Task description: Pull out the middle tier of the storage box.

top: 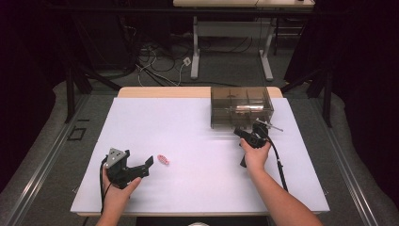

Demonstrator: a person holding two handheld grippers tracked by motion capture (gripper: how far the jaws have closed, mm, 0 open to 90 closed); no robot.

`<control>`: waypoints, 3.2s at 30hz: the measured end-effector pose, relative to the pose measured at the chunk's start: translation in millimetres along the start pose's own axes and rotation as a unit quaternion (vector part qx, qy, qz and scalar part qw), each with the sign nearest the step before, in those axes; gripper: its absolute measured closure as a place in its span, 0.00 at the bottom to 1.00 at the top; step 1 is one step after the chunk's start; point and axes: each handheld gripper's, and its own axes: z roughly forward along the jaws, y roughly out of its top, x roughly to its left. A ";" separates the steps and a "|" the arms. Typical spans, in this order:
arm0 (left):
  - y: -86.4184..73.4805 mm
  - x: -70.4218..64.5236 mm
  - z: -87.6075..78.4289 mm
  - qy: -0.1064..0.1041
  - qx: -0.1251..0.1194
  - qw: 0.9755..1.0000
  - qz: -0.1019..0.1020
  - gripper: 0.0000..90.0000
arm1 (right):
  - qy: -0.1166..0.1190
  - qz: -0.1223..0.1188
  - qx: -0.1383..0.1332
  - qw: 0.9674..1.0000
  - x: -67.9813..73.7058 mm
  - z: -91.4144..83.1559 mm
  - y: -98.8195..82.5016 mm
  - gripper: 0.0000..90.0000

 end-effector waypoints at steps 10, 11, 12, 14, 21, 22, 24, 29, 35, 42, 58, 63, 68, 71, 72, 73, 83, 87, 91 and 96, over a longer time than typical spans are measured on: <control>0.0 0.2 -0.1 0.001 0.000 1.000 0.000 0.01 | 0.001 0.006 -0.004 1.000 0.2 0.0 -0.7 0.91; 0.0 0.2 -0.1 0.001 0.000 1.000 0.000 0.01 | 0.002 0.007 -0.004 1.000 0.1 -0.1 -0.6 0.91; 0.0 0.2 -0.2 0.000 0.000 1.000 0.000 0.01 | 0.002 0.006 -0.002 1.000 -0.2 -0.3 -0.3 0.91; 0.0 0.3 -0.1 0.001 0.000 1.000 0.000 0.01 | -0.002 0.002 0.014 1.000 -0.6 -2.4 0.8 0.90; -0.1 0.0 0.2 0.000 0.001 1.000 -0.001 0.01 | 0.010 0.004 0.019 1.000 0.4 -5.5 0.8 0.85; -0.1 -0.1 0.1 0.001 0.001 1.000 -0.001 0.01 | 0.010 -0.005 0.018 1.000 -0.3 -5.8 0.9 0.84; 0.0 0.0 0.0 0.001 0.000 1.000 -0.001 0.01 | 0.011 -0.004 0.021 1.000 1.7 -7.3 0.5 0.82; -0.2 0.5 0.1 0.001 0.000 1.000 0.000 0.01 | 0.013 -0.033 0.016 0.999 1.5 -11.4 0.6 0.78; -0.3 0.2 0.3 0.001 0.001 1.000 0.000 0.01 | 0.017 -0.036 0.004 0.999 3.7 -17.6 0.2 0.74; -0.5 0.2 0.4 0.001 0.001 1.000 -0.001 0.01 | 0.019 -0.069 -0.007 0.997 3.9 -26.1 3.1 0.67; -0.8 0.2 0.4 0.003 0.002 1.000 -0.001 0.01 | 0.043 -0.142 -0.027 0.989 5.4 -40.3 9.0 0.51; -0.6 0.2 0.0 0.002 0.002 1.000 -0.001 0.01 | 0.051 -0.155 0.000 0.987 4.8 -43.3 11.7 0.49; -0.7 0.0 0.2 0.003 0.002 1.000 -0.002 0.01 | 0.046 -0.185 -0.003 0.982 6.0 -46.6 13.7 0.48; -0.7 -0.1 0.2 0.003 0.002 1.000 -0.002 0.01 | 0.047 -0.193 -0.002 0.980 7.7 -49.7 15.4 0.47; -0.8 -0.1 0.3 0.003 0.001 1.000 -0.003 0.01 | 0.048 -0.192 -0.001 0.980 8.7 -51.4 16.7 0.47; -0.7 0.2 0.2 0.003 0.002 1.000 -0.001 0.01 | 0.050 -0.191 -0.004 0.980 9.3 -52.2 17.6 0.47; -0.9 -0.1 0.2 0.003 0.002 1.000 -0.003 0.01 | 0.056 -0.217 0.008 0.974 13.6 -60.8 28.4 0.45; -0.9 -0.2 0.2 0.003 0.002 1.000 -0.003 0.01 | 0.057 -0.224 0.010 0.973 16.0 -62.4 32.5 0.42; -1.0 0.0 0.2 0.003 0.003 1.000 -0.003 0.01 | 0.050 -0.249 0.012 0.967 18.2 -63.5 37.5 0.38; -1.0 0.0 0.2 0.003 0.003 1.000 -0.003 0.01 | 0.042 -0.256 0.017 0.966 19.7 -65.0 43.9 0.38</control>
